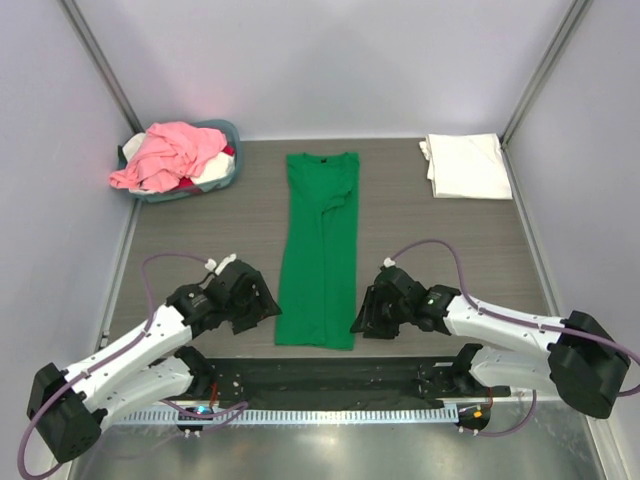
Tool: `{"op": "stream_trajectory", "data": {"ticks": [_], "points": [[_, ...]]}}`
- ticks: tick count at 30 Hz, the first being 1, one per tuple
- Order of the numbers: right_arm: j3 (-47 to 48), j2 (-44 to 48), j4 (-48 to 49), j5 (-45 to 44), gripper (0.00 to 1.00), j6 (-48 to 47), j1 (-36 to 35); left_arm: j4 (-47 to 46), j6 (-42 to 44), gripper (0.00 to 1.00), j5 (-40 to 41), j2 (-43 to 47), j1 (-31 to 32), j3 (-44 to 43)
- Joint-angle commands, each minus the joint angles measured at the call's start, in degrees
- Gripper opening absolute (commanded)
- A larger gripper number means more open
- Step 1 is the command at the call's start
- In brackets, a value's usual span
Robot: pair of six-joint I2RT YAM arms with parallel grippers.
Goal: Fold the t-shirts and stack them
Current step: Fold the tshirt
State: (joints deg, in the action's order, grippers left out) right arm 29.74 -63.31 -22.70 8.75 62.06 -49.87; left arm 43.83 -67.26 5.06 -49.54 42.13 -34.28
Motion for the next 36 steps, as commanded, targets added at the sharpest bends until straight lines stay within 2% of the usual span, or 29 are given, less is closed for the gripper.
{"op": "stream_trajectory", "data": {"ticks": [1, 9, 13, 22, 30, 36], "points": [[-3.1, -1.37, 10.83, 1.09, 0.45, 5.43, -0.93, -4.54, -0.5, 0.7, -2.33, -0.12, -0.29, 1.67], [-3.54, -5.94, 12.68, 2.06, 0.42, 4.56, -2.6, -7.62, -2.25, 0.66, -4.8, 0.58, -0.12, 7.03], [-3.81, -6.56, 12.5, 2.67, 0.36, 4.38, -3.13, -7.97, -3.05, 0.67, -7.43, 0.41, -0.03, 8.97], [-6.7, -6.22, 12.24, 2.67, 0.34, 5.0, -4.1, -11.75, -4.98, 0.63, -9.54, -0.65, 1.64, 12.57], [-8.38, -5.86, 12.77, 1.97, 0.34, 5.44, -4.19, -15.35, -6.56, 0.54, -9.98, -1.52, 2.69, 14.68], [-8.64, -6.48, 13.73, 1.36, 0.25, 5.17, -4.19, -17.72, -6.56, 0.42, -9.1, -3.37, 2.87, 15.21]]}}
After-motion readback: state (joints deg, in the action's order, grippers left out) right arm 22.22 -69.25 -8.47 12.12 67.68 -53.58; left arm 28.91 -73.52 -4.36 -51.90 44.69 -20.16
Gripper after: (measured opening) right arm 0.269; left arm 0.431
